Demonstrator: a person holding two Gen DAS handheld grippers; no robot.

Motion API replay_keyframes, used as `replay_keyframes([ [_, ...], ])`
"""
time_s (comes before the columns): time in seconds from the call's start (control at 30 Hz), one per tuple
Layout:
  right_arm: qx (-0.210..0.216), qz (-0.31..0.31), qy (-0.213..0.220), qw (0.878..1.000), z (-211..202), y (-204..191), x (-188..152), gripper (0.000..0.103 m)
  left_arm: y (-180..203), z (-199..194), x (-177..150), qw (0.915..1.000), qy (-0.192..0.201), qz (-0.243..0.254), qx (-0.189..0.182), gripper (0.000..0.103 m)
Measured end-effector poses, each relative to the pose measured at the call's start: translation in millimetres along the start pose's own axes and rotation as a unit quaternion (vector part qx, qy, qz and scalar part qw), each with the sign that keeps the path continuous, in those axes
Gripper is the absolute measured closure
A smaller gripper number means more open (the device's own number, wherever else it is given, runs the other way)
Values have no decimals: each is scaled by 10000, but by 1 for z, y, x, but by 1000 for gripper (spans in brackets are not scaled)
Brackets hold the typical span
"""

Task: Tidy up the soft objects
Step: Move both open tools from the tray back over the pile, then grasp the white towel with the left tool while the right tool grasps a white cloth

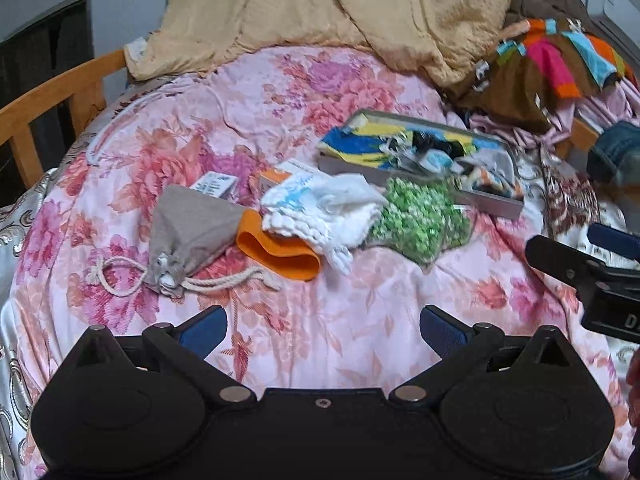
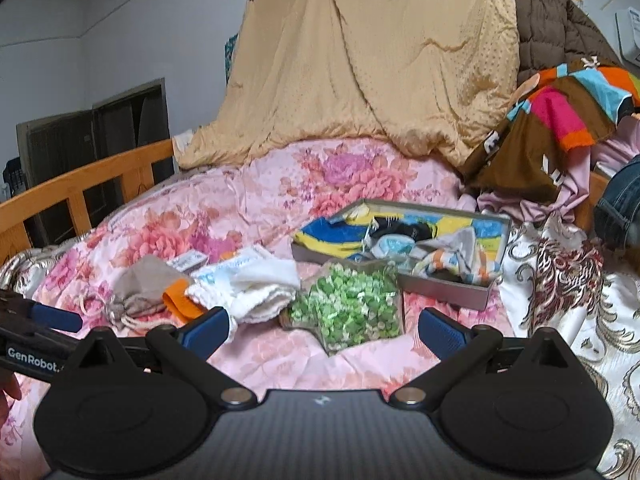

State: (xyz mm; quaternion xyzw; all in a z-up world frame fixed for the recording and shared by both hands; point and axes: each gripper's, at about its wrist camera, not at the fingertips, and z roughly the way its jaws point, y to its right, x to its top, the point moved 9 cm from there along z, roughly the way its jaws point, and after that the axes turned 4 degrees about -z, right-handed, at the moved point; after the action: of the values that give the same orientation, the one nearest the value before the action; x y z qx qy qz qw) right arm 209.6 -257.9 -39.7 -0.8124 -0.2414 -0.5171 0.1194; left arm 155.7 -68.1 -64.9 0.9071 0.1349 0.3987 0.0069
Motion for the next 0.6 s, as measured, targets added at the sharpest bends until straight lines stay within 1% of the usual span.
replay_keyframes([
  [0.3, 13, -94, -275, 9996, 18, -5, -15, 0, -8, 13, -11, 9989, -335, 315, 22, 1],
  [0.53, 147, -204, -503, 9984, 32, -18, -29, 0, -25, 16, -14, 9982, -431, 406, 131, 1],
  [0.6, 234, -199, -487, 9983, 34, -23, -32, 0, -32, 17, -14, 9981, -442, 388, 176, 1],
])
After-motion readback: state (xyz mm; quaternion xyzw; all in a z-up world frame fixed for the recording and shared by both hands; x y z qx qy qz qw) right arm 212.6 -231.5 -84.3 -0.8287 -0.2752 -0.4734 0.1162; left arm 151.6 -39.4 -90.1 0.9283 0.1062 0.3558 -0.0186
